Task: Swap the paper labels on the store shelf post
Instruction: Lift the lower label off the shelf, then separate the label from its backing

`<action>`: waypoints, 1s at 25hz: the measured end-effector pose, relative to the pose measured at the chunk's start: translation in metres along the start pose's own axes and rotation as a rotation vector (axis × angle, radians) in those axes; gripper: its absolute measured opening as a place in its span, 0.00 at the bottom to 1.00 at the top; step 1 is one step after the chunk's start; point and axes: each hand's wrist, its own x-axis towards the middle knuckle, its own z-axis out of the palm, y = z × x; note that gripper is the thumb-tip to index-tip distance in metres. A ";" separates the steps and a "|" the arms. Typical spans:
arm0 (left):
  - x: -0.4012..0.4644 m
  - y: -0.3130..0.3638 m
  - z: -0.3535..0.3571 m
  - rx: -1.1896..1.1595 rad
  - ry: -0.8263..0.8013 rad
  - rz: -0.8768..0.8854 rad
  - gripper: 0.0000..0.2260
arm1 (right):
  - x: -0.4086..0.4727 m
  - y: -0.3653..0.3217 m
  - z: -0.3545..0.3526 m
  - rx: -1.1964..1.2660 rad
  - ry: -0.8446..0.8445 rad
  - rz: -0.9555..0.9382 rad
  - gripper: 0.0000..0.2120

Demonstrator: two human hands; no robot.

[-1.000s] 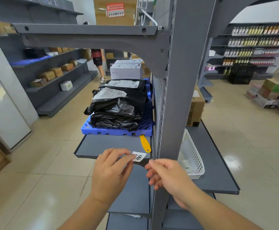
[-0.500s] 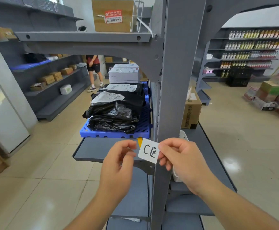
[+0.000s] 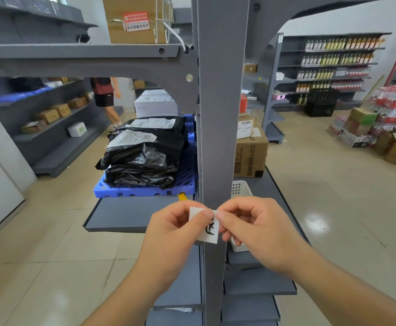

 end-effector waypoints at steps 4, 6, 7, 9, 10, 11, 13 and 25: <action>-0.001 0.005 0.007 -0.018 0.008 -0.028 0.05 | 0.000 -0.001 -0.015 0.044 0.041 0.038 0.13; 0.000 0.007 0.011 -0.029 -0.010 -0.024 0.06 | 0.000 -0.005 -0.023 0.025 0.039 0.034 0.12; 0.000 0.008 0.012 -0.031 -0.020 -0.019 0.08 | 0.000 -0.007 -0.025 0.010 0.031 0.026 0.11; -0.001 0.010 0.014 -0.024 -0.031 -0.009 0.09 | -0.001 -0.011 -0.029 -0.029 0.014 0.004 0.09; -0.001 0.011 0.015 -0.013 -0.031 -0.002 0.07 | -0.001 -0.012 -0.031 -0.046 0.007 -0.009 0.09; -0.002 0.012 0.016 -0.001 -0.031 0.005 0.05 | -0.002 -0.013 -0.032 -0.060 0.002 -0.020 0.09; -0.003 0.013 0.019 0.028 -0.031 0.017 0.06 | -0.002 -0.014 -0.034 -0.082 -0.004 -0.036 0.09; -0.008 0.020 0.027 0.047 -0.013 0.013 0.09 | -0.005 -0.015 -0.040 -0.100 -0.034 -0.083 0.13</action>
